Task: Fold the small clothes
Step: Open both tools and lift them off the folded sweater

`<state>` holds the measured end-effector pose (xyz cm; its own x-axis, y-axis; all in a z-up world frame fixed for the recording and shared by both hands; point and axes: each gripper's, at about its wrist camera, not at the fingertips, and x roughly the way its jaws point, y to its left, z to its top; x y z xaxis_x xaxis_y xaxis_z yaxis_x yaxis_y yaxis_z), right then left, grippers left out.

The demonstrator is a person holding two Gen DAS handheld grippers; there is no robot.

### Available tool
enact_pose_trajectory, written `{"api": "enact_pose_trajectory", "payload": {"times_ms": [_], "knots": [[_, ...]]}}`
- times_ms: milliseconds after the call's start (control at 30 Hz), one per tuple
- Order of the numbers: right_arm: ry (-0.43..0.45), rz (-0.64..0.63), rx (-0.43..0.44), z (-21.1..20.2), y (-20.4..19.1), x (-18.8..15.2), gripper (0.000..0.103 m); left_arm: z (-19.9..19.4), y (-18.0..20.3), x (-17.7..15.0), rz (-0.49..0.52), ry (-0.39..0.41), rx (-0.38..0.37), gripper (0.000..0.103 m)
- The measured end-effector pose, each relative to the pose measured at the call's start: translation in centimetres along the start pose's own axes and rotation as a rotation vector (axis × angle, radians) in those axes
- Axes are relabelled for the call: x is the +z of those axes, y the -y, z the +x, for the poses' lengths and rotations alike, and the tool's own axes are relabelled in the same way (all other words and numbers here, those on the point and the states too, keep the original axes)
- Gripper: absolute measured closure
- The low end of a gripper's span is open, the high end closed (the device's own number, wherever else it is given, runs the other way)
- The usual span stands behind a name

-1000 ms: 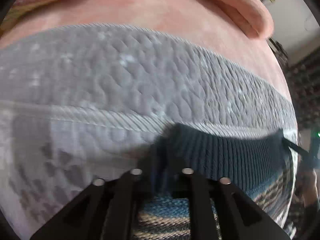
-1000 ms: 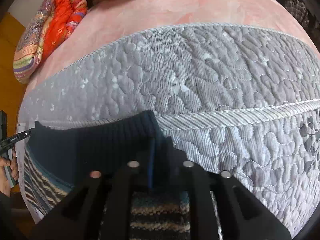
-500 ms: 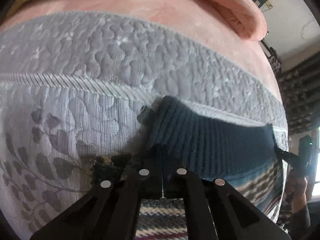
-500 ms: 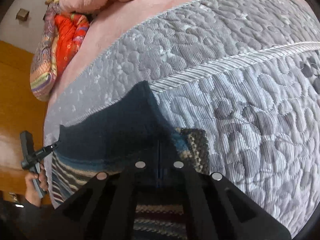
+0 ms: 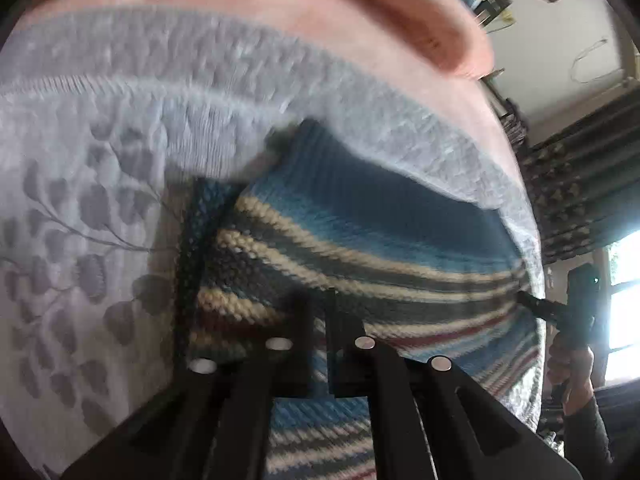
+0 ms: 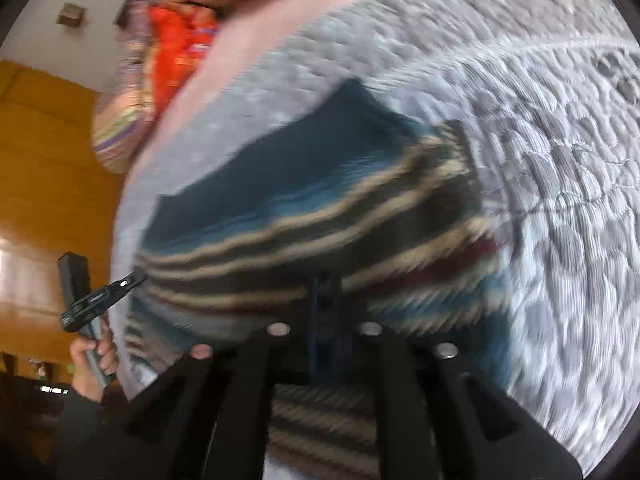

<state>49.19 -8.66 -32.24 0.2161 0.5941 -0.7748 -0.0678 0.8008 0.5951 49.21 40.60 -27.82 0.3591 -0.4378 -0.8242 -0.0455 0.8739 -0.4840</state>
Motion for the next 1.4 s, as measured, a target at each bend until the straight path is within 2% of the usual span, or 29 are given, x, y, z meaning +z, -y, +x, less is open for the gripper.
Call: {"api": "enact_pose_trajectory", "payload": {"times_ms": [67, 133, 200, 267, 300, 333, 400, 433, 467, 533, 633, 667, 700, 800, 867, 900, 933, 967, 1033, 1067, 1100, 1133, 1200, 1300, 1400], "knots": [[-0.001, -0.030, 0.045, -0.7, -1.9, -1.9, 0.095, -2.3, 1.5, -1.8, 0.044, 0.023, -0.076, 0.098], [-0.043, -0.068, 0.077, 0.0, -3.6, -4.9, 0.095, -3.1, 2.2, -4.2, 0.078, 0.008, -0.120, 0.098], [-0.089, -0.092, 0.076, 1.8, -4.5, -7.3, 0.095, -2.2, 2.6, -6.7, 0.092, -0.029, -0.120, 0.098], [-0.117, -0.090, 0.027, 3.8, -4.4, -8.2, 0.098, -0.4, 1.3, -8.2, 0.054, -0.057, -0.061, 0.098], [-0.121, -0.091, -0.015, 4.7, -4.0, -8.5, 0.103, 0.3, 1.3, -8.2, 0.036, -0.061, -0.045, 0.099], [-0.115, -0.095, -0.031, 5.0, -3.7, -8.7, 0.103, 0.9, 0.1, -8.5, 0.004, -0.055, -0.048, 0.101], [-0.105, -0.080, -0.024, 3.9, -3.9, -8.8, 0.099, -0.2, -0.6, -9.0, -0.076, -0.027, -0.110, 0.101], [-0.090, -0.093, -0.020, 2.7, -4.2, -9.0, 0.096, -1.3, -0.3, -9.2, -0.079, 0.000, -0.155, 0.093], [-0.070, -0.106, -0.020, 1.3, -4.3, -9.3, 0.096, -2.0, -0.2, -9.3, -0.077, 0.014, -0.188, 0.089], [-0.022, -0.078, -0.014, -2.1, -2.6, -10.5, 0.096, -2.9, 0.0, -10.2, -0.059, 0.021, -0.204, 0.089], [0.037, 0.014, -0.070, -4.9, 1.8, -11.2, 0.096, -2.0, -1.7, -11.2, -0.060, -0.015, -0.124, 0.088], [0.049, 0.054, -0.099, -5.5, 3.7, -11.5, 0.097, -1.8, -2.5, -11.4, -0.066, -0.021, -0.118, 0.091], [0.055, 0.105, -0.133, -5.7, 5.7, -11.7, 0.103, -1.3, -3.1, -11.5, -0.074, -0.026, -0.113, 0.097], [0.041, 0.177, -0.079, -5.2, 8.8, -12.3, 0.103, -1.3, -4.1, -11.9, -0.099, -0.032, -0.128, 0.101], [0.062, 0.196, -0.020, -6.3, 9.0, -12.5, 0.099, -2.2, -4.5, -12.0, -0.110, -0.045, -0.144, 0.100], [0.088, 0.197, 0.008, -7.4, 8.8, -12.7, 0.097, -2.1, -4.4, -12.2, -0.108, -0.048, -0.154, 0.096], [0.109, 0.196, 0.004, -8.6, 9.0, -12.8, 0.097, -2.6, -4.3, -12.2, -0.106, -0.048, -0.170, 0.080], [0.124, 0.193, -0.006, -9.5, 8.9, -12.9, 0.097, -3.9, -4.4, -12.1, -0.102, -0.034, -0.189, 0.060], [0.152, 0.122, -0.075, -11.3, 7.6, -13.2, 0.092, -5.5, -4.7, -11.7, -0.107, -0.002, -0.211, 0.051], [0.156, 0.020, -0.121, -12.0, 5.4, -13.7, 0.087, -6.6, -5.2, -11.4, -0.119, 0.012, -0.210, 0.049], [0.152, -0.055, -0.159, -11.8, 3.5, -14.2, 0.074, -7.1, -5.5, -10.9, -0.122, 0.022, -0.207, 0.048], [0.145, -0.161, -0.224, -11.0, 0.7, -14.3, 0.058, -7.6, -5.8, -10.4, -0.120, 0.030, -0.193, 0.040], [0.130, -0.386, -0.377, -9.1, -4.5, -16.5, 0.044, -8.6, -6.8, -9.3, -0.112, 0.046, -0.123, 0.029], [0.100, -0.670, -0.521, -5.0, -10.7, -20.9, 0.041, -8.5, -8.8, -7.4, -0.150, 0.014, -0.092, 0.028], [0.064, -0.865, -0.552, -0.7, -15.5, -25.2, 0.036, -7.8, -10.7, -5.6, -0.189, -0.007, -0.068, 0.028]]}}
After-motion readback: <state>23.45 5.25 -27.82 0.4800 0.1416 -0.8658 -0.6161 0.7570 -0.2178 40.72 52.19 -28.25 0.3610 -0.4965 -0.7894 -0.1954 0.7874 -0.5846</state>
